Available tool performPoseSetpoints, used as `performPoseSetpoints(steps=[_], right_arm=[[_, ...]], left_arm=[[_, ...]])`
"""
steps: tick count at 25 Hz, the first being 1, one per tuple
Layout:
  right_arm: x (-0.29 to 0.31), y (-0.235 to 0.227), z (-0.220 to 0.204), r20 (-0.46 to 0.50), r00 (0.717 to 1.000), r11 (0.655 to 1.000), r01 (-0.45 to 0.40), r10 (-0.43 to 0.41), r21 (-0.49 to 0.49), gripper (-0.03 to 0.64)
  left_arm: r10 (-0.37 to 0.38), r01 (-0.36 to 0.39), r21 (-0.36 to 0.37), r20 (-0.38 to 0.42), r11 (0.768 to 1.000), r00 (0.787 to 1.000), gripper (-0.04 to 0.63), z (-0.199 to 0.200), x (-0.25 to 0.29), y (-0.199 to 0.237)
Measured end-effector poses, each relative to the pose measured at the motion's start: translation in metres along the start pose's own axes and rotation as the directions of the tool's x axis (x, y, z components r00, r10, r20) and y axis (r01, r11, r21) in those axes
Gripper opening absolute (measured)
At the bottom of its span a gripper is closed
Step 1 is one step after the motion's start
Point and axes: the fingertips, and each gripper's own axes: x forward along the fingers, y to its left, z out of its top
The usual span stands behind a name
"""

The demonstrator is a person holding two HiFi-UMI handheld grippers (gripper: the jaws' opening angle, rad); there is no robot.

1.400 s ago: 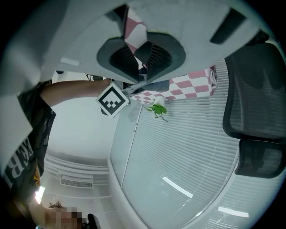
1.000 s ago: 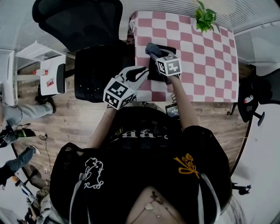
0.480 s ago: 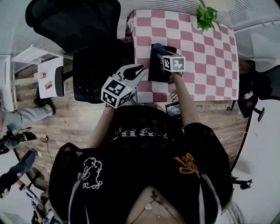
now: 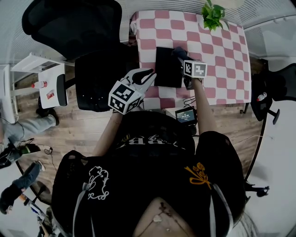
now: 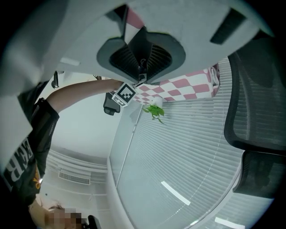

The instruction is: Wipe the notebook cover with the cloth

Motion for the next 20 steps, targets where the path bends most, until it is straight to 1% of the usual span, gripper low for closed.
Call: performPoseSetpoints(steps=[4, 5, 8, 10, 11, 13, 15, 18, 20], right_arm=[[-0.008, -0.019, -0.005, -0.002, 1.000, 1.000, 0.021, -0.021, 0.013, 0.141], [-0.009, -0.019, -0.006, -0.006, 1.000, 1.000, 0.021, -0.021, -0.005, 0.141], [-0.008, -0.012, -0.001, -0.031, 0.999, 0.994, 0.040, -0.043, -0.101, 0.141], [-0.011, -0.005, 0.005, -0.027, 0.998, 0.991, 0.053, -0.057, -0.126, 0.141], [-0.013, 0.001, 0.008, -0.014, 0.999, 0.990, 0.049, -0.051, -0.129, 0.141], [-0.016, 0.023, 0.014, 0.016, 1.000, 0.989, 0.012, -0.010, -0.145, 0.141], [-0.018, 0.057, 0.017, 0.031, 0.998, 0.982, -0.054, 0.061, -0.182, 0.141], [-0.013, 0.112, 0.011, 0.022, 0.986, 0.963, -0.157, 0.165, -0.218, 0.141], [-0.007, 0.137, 0.002, 0.004, 0.977, 0.955, -0.206, 0.211, -0.215, 0.141]], left_arm=[[0.006, -0.006, -0.005, 0.009, 1.000, 1.000, 0.063, 0.003, 0.000, 0.000], [0.009, -0.009, -0.008, 0.009, 1.000, 1.000, 0.063, 0.003, 0.000, 0.001], [0.012, -0.012, -0.012, 0.010, 1.000, 1.000, 0.063, 0.003, 0.001, 0.001], [0.010, -0.010, -0.009, 0.011, 1.000, 1.000, 0.063, 0.003, 0.001, -0.001], [0.010, -0.010, -0.008, 0.012, 1.000, 1.000, 0.063, 0.004, 0.002, -0.003], [0.010, -0.010, -0.010, 0.017, 1.000, 1.000, 0.063, 0.005, 0.002, -0.003], [0.014, -0.014, -0.011, 0.018, 1.000, 1.000, 0.063, 0.005, 0.002, -0.003], [0.022, -0.022, -0.011, 0.014, 1.000, 1.000, 0.063, 0.003, 0.000, -0.002], [0.028, -0.028, -0.012, 0.015, 1.000, 0.999, 0.063, 0.003, -0.002, -0.003]])
